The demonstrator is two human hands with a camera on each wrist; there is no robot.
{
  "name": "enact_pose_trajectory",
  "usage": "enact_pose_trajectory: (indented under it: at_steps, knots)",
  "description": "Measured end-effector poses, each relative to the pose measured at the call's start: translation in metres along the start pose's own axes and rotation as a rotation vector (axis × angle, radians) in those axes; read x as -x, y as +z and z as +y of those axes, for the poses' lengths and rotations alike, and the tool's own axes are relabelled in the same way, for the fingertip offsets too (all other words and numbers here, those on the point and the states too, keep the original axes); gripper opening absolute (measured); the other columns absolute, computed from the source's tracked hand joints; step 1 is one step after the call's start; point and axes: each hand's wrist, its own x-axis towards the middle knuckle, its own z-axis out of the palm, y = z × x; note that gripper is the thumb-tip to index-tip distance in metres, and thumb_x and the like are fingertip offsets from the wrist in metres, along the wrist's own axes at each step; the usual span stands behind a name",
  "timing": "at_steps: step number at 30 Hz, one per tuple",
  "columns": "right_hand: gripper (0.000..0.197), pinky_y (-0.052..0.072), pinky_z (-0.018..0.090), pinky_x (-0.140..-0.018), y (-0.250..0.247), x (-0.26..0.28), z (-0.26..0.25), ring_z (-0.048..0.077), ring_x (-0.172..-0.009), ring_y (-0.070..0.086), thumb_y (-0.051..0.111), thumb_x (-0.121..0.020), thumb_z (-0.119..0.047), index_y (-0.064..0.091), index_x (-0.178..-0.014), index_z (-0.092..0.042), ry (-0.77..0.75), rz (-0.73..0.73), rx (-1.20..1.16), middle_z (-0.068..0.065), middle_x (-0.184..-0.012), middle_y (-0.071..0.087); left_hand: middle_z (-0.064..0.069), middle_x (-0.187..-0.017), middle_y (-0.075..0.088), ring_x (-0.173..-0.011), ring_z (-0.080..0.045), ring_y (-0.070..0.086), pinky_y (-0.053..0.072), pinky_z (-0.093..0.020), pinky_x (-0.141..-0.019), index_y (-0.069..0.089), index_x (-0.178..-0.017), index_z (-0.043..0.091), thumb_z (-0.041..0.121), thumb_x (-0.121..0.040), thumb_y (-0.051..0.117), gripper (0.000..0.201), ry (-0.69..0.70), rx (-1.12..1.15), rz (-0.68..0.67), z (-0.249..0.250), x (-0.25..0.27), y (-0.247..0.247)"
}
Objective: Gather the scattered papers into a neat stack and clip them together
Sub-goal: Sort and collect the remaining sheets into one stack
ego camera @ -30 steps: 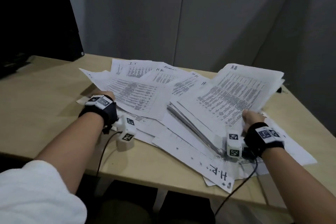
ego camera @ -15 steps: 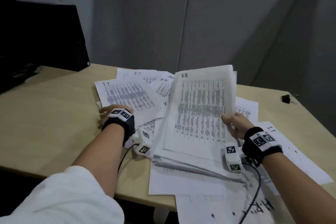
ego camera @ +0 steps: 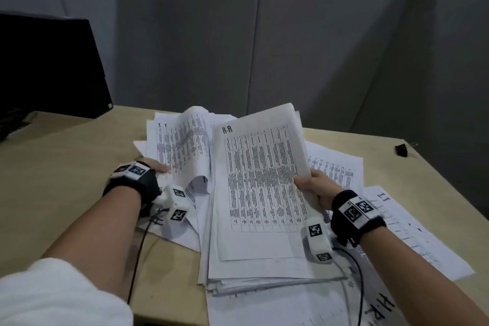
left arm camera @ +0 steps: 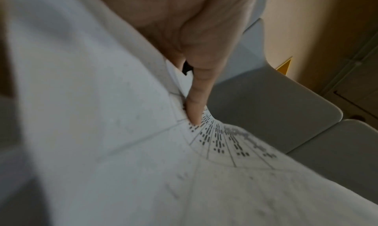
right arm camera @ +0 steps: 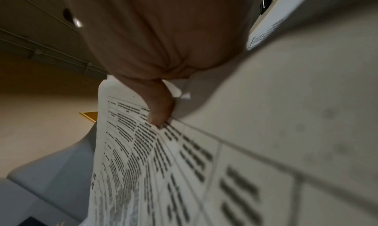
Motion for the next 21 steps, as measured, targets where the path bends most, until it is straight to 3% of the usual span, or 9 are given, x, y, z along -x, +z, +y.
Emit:
enact_pose_trajectory:
  at_steps: [4, 7, 11, 13, 15, 17, 19, 20, 21]
  knots:
    - [0.006, 0.050, 0.022, -0.048, -0.010, 0.006, -0.009, 0.015, -0.055, 0.055, 0.049, -0.091, -0.001, 0.054, -0.091, -0.004, -0.073, 0.121, -0.097, 0.005, -0.071, 0.054, -0.022, -0.138, 0.048, -0.112, -0.033, 0.054, 0.042, -0.037, -0.092, 0.048, -0.128, -0.009, 0.009, -0.088, 0.061, 0.046, 0.028, 0.164, 0.016, 0.008, 0.005, -0.001]
    - [0.009, 0.051, 0.022, -0.046, -0.029, 0.017, -0.020, 0.017, -0.055, 0.059, 0.045, -0.093, -0.001, 0.054, -0.093, -0.004, -0.131, 0.191, -0.177, 0.004, -0.063, 0.059, -0.023, -0.138, 0.046, -0.126, -0.034, 0.047, 0.036, -0.037, -0.104, 0.043, -0.130, -0.012, 0.000, -0.085, 0.062, 0.051, 0.101, 0.284, 0.164, 0.008, 0.007, -0.001]
    - [0.021, 0.050, 0.018, -0.043, -0.059, 0.026, -0.028, 0.014, -0.056, 0.054, 0.043, -0.094, 0.002, 0.051, -0.078, -0.010, -0.148, 0.289, -0.272, 0.005, -0.067, 0.051, -0.017, -0.129, 0.055, -0.118, -0.031, 0.054, 0.039, -0.033, -0.101, 0.051, -0.125, -0.008, 0.002, -0.081, 0.066, 0.047, 0.248, 0.501, 0.270, 0.009, 0.004, -0.027]
    - [0.015, 0.056, 0.024, -0.057, -0.072, 0.018, -0.016, 0.013, -0.063, 0.054, 0.043, -0.093, 0.002, 0.052, -0.085, -0.007, -0.094, 0.293, -0.321, 0.005, -0.075, 0.049, -0.018, -0.128, 0.058, -0.113, -0.029, 0.057, 0.042, -0.039, -0.102, 0.053, -0.124, -0.004, 0.007, -0.078, 0.070, 0.051, 0.307, 0.622, 0.277, 0.011, 0.008, -0.038]
    - [0.019, 0.054, 0.038, -0.086, -0.080, 0.010, -0.001, 0.021, -0.081, 0.054, 0.046, -0.090, 0.003, 0.052, -0.107, 0.000, -0.004, 0.298, -0.359, 0.009, -0.089, 0.054, -0.013, -0.119, 0.059, -0.115, -0.026, 0.054, 0.042, -0.040, -0.102, 0.044, -0.133, -0.001, 0.008, -0.083, 0.066, 0.055, 0.365, 0.768, 0.345, 0.020, 0.016, -0.047]
    - [0.025, 0.049, 0.036, -0.096, -0.082, 0.003, 0.015, 0.022, -0.085, 0.054, 0.050, -0.088, 0.002, 0.049, -0.113, 0.002, 0.112, 0.327, -0.370, 0.012, -0.093, 0.056, -0.006, -0.101, 0.059, -0.109, -0.019, 0.053, 0.043, -0.036, -0.099, 0.043, -0.134, 0.002, 0.005, -0.088, 0.060, 0.049, 0.440, 0.905, 0.332, 0.035, 0.029, -0.052]
    - [0.004, 0.051, 0.020, -0.059, -0.077, 0.002, 0.024, 0.012, -0.058, 0.052, 0.052, -0.090, -0.003, 0.052, -0.094, 0.000, 0.216, 0.356, -0.304, 0.007, -0.069, 0.053, -0.006, -0.100, 0.062, -0.092, -0.018, 0.058, 0.053, -0.028, -0.083, 0.053, -0.122, 0.004, 0.000, -0.088, 0.058, 0.035, 0.522, 1.002, 0.235, 0.053, 0.046, -0.051]
    - [0.007, 0.040, 0.016, -0.043, -0.077, -0.001, 0.032, 0.008, -0.044, 0.045, 0.052, -0.092, -0.006, 0.052, -0.087, -0.002, 0.255, 0.369, -0.260, 0.003, -0.059, 0.048, -0.005, -0.096, 0.063, -0.084, -0.016, 0.060, 0.055, -0.023, -0.073, 0.056, -0.112, 0.007, -0.005, -0.087, 0.056, 0.028, 0.577, 1.017, 0.153, 0.061, 0.050, -0.046]
    - [0.009, 0.034, 0.015, -0.041, -0.078, -0.004, 0.038, 0.005, -0.039, 0.044, 0.052, -0.092, -0.008, 0.052, -0.087, 0.000, 0.291, 0.363, -0.220, 0.002, -0.059, 0.046, -0.003, -0.091, 0.062, -0.080, -0.014, 0.059, 0.055, -0.020, -0.068, 0.057, -0.104, 0.010, -0.010, -0.086, 0.055, 0.027, 0.619, 1.010, 0.089, 0.068, 0.051, -0.038]
